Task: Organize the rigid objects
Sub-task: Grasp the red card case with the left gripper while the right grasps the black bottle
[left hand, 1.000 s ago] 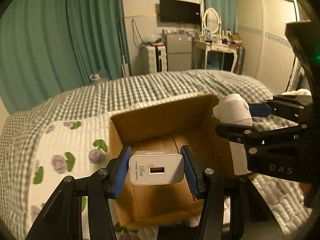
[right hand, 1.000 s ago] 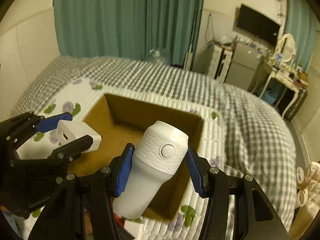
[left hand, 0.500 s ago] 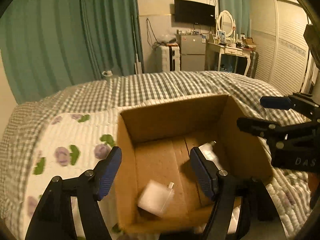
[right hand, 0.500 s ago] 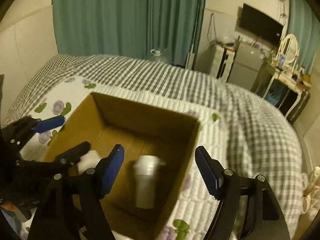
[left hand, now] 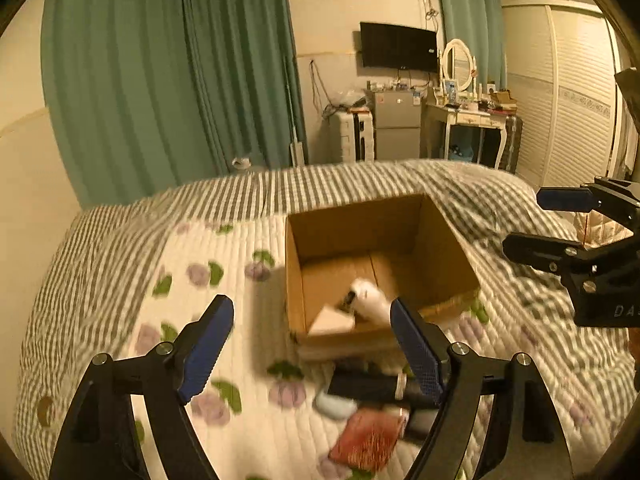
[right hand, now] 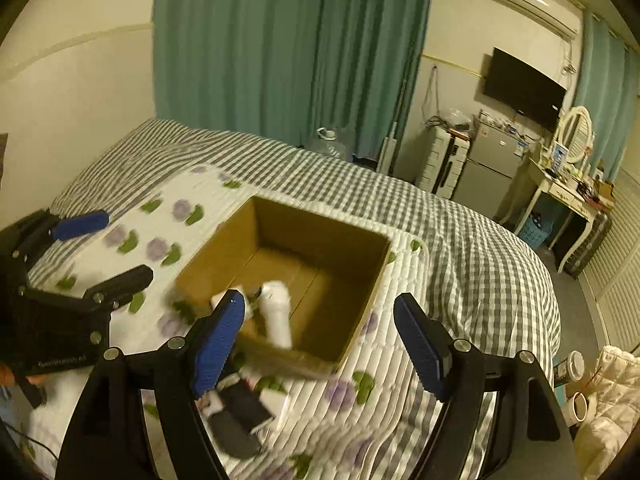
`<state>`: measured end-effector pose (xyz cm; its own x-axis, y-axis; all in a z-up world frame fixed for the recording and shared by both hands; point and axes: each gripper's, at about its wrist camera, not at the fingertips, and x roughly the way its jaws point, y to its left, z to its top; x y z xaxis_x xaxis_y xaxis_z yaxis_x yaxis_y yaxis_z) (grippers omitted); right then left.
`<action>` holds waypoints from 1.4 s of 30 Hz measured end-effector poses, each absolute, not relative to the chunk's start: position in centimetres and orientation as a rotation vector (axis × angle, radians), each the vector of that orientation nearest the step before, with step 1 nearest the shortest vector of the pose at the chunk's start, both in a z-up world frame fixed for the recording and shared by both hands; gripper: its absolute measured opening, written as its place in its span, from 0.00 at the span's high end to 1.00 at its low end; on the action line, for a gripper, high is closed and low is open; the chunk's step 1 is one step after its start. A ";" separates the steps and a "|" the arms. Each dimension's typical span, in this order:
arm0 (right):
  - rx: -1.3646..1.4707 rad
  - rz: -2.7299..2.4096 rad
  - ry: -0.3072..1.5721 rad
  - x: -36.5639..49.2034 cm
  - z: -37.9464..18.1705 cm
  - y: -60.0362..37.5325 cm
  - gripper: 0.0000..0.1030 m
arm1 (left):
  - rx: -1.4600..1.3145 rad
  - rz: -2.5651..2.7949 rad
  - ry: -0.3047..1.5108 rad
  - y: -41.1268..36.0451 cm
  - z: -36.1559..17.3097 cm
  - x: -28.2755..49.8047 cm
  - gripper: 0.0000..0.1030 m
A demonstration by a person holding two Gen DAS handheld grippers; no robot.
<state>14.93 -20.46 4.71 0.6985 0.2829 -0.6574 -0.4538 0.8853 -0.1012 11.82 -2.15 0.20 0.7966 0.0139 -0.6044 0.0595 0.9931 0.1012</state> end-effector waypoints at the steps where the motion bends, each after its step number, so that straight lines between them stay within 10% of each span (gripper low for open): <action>1: -0.276 0.431 0.700 14.4 4.0 -20.2 0.25 | 0.111 -0.019 0.670 -2.0 -0.6 11.5 0.19; 17: -0.309 0.526 0.963 15.4 -8.6 -18.6 0.25 | -0.019 -0.122 1.033 -3.1 -15.6 12.5 0.19; 42: -0.407 0.560 1.007 16.0 -10.0 -15.2 0.25 | -0.046 -0.123 1.000 0.7 -12.6 11.6 0.38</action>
<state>15.97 -15.23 -10.04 0.4152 0.2502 -0.8746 -0.6110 0.7890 -0.0644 11.61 0.73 -12.63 0.5341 -0.1238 -0.8363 0.0817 0.9921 -0.0947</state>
